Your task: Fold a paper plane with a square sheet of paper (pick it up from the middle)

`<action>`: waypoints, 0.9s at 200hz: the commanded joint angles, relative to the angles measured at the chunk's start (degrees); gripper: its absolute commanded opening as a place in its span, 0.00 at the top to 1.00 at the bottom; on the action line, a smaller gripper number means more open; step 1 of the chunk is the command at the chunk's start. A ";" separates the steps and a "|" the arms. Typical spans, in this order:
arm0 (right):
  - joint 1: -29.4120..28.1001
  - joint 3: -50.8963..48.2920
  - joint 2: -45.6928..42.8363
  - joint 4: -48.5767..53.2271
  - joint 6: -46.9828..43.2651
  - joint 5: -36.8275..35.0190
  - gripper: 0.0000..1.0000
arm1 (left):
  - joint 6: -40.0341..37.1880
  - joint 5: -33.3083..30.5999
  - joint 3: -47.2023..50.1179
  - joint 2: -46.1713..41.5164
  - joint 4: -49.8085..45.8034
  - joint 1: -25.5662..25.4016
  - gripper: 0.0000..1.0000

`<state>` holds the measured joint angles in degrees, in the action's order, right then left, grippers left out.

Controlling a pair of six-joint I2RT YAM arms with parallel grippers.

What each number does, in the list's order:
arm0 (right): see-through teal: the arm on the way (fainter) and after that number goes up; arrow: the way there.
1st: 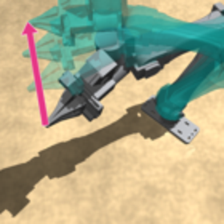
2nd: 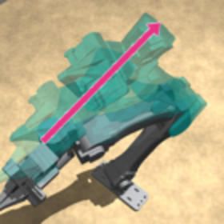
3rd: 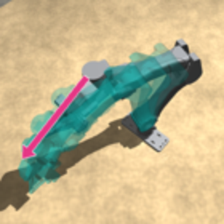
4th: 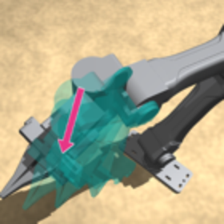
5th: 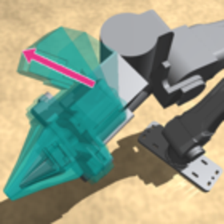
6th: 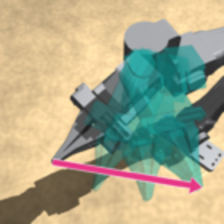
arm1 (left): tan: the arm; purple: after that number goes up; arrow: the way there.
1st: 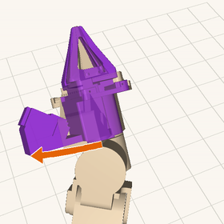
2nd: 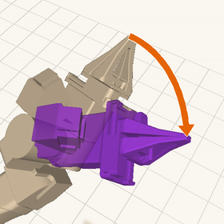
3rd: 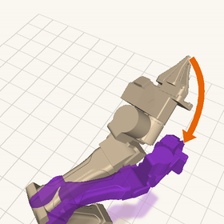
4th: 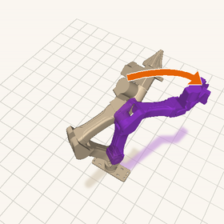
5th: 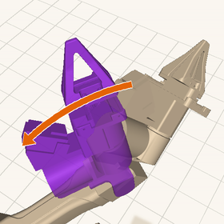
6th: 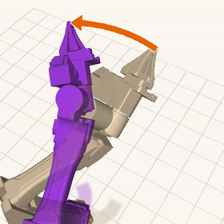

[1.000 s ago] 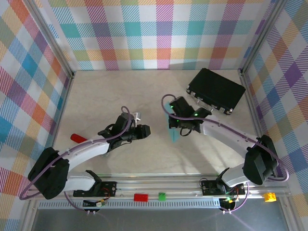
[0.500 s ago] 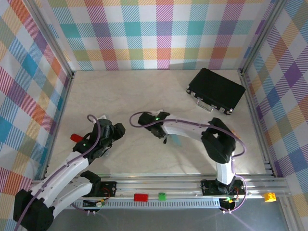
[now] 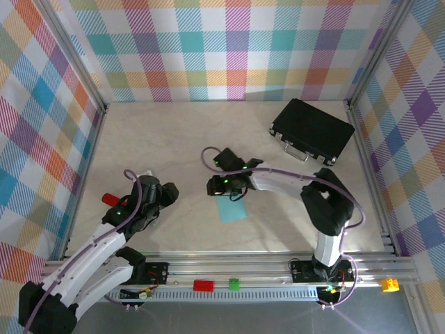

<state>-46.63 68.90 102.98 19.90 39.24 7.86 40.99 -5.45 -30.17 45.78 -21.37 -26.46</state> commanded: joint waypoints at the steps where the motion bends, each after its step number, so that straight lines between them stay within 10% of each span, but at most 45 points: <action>1: 5.23 -7.68 -5.26 -10.76 5.02 11.54 0.60 | -1.97 10.90 0.79 5.09 8.73 0.51 0.58; 63: 12.51 -17.79 -6.79 -16.40 4.97 19.93 0.84 | 0.01 30.02 -2.53 28.57 26.16 -1.30 0.68; 180: 15.73 -27.42 -0.24 -25.13 14.69 21.67 0.90 | 4.44 35.69 -4.89 44.14 36.53 -5.49 0.62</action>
<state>-31.11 44.75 101.89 -3.38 50.24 29.76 44.23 28.42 -33.12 88.40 11.68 -31.16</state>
